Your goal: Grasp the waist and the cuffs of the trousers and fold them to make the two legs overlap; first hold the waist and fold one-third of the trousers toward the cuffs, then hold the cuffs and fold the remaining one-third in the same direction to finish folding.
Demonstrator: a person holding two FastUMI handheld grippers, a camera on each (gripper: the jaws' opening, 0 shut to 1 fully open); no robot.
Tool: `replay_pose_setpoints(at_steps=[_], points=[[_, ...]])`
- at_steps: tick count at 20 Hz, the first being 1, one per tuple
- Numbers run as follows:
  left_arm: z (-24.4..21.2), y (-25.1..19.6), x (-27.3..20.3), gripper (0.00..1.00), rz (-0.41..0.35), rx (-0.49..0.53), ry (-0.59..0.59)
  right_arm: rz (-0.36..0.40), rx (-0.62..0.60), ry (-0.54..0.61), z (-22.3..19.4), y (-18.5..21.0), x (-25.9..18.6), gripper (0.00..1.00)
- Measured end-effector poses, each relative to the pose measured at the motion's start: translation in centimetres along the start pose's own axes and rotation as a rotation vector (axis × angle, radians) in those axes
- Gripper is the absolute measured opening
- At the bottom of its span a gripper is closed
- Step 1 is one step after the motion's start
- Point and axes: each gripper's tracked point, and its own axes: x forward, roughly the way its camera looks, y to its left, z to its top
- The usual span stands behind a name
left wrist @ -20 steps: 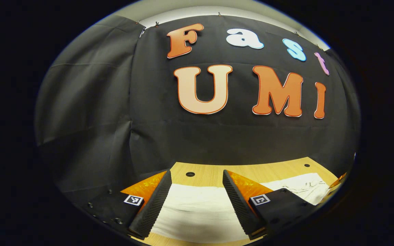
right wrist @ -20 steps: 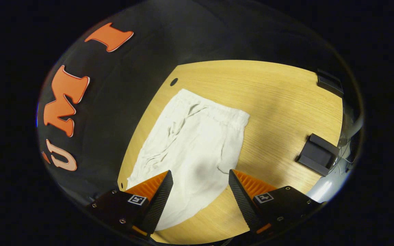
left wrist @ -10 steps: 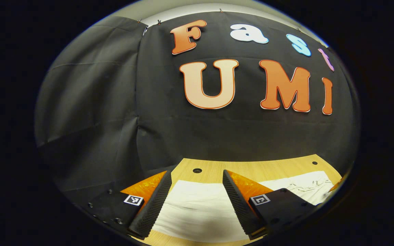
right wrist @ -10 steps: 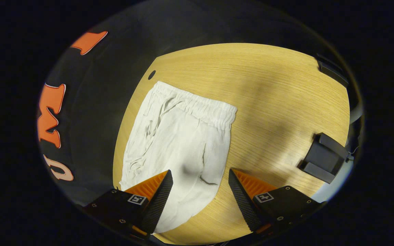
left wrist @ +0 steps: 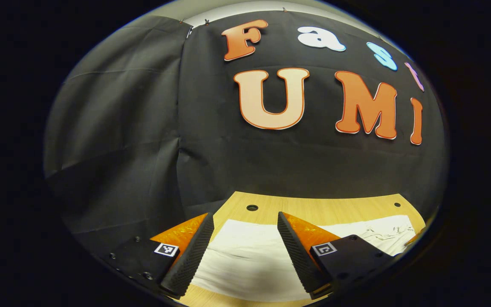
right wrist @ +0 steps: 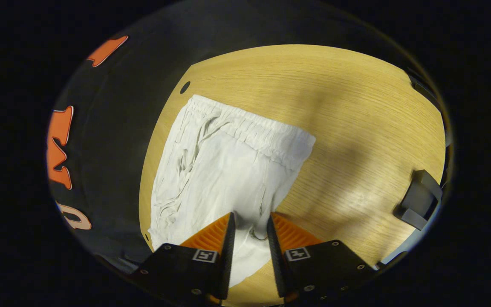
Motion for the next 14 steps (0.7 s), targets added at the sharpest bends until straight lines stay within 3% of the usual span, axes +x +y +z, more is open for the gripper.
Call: replay_pose_setpoints(at_steps=[1,3,4,6,9,14], points=[[-0.3,0.2,0.0,0.98,-0.001,-0.026,0.013,-0.009,0.008,0.006,-0.1,-0.3,0.1,0.27],[-1.2,0.8,-0.2,0.98,0.009,-0.073,0.035,-0.006,0.022,0.020,-0.2,-0.3,0.4,0.08],[-1.9,1.2,-0.3,0.98,0.026,-0.079,0.049,-0.006,0.022,0.022,-0.2,-0.3,0.3,0.05],[-3.0,2.1,-0.5,0.98,0.056,-0.105,0.080,-0.005,0.017,0.031,-0.2,-0.4,0.3,0.02],[-5.0,2.5,-1.1,0.97,0.064,-0.227,0.137,-0.009,0.001,0.054,-0.3,-0.4,0.2,0.02],[-11.6,3.8,-1.4,0.96,0.104,-0.546,0.306,-0.017,-0.028,0.088,-0.3,-0.4,0.4,0.02]])
